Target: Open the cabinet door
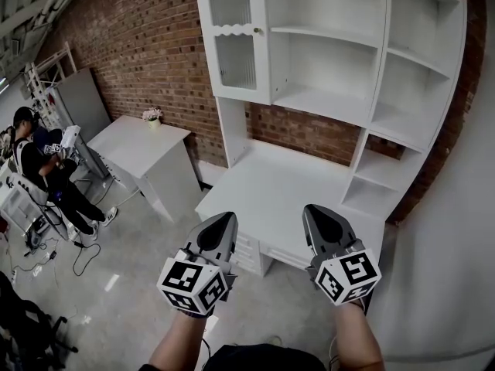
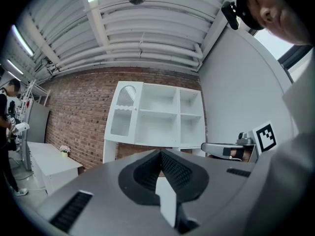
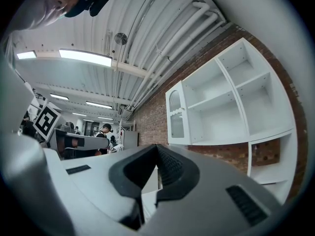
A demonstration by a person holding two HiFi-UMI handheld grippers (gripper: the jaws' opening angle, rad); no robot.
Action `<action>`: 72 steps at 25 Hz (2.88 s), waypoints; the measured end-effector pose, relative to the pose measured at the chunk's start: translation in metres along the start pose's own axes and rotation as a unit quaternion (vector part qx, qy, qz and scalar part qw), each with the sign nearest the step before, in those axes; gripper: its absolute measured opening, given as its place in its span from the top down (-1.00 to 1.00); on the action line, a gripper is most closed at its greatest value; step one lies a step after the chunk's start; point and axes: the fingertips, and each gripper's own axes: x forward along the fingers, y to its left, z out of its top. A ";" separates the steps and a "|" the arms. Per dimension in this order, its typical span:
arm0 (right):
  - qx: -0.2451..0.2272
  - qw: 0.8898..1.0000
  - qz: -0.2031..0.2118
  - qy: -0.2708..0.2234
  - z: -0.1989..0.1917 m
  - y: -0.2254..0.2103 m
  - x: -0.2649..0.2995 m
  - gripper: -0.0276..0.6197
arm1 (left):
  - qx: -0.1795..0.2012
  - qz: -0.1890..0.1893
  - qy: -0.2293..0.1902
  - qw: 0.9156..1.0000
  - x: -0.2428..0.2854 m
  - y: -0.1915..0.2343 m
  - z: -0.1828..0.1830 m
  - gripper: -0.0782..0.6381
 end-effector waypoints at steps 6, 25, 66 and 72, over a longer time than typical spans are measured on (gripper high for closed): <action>0.010 1.000 0.005 -0.002 -0.005 -0.018 0.000 0.90 | 0.006 0.018 0.000 1.000 0.013 -0.007 -0.004 0.76; -0.016 1.000 -0.014 0.015 -0.021 -0.041 0.091 0.90 | 0.031 -0.019 0.001 0.999 0.099 0.053 -0.011 0.76; -0.040 0.999 -0.008 -0.024 -0.016 -0.184 0.395 0.90 | 0.196 -0.050 -0.049 0.978 0.411 0.206 0.099 0.76; -0.032 0.999 0.007 -0.035 -0.011 -0.217 0.415 0.90 | 0.295 -0.020 -0.049 0.954 0.450 0.198 0.142 0.76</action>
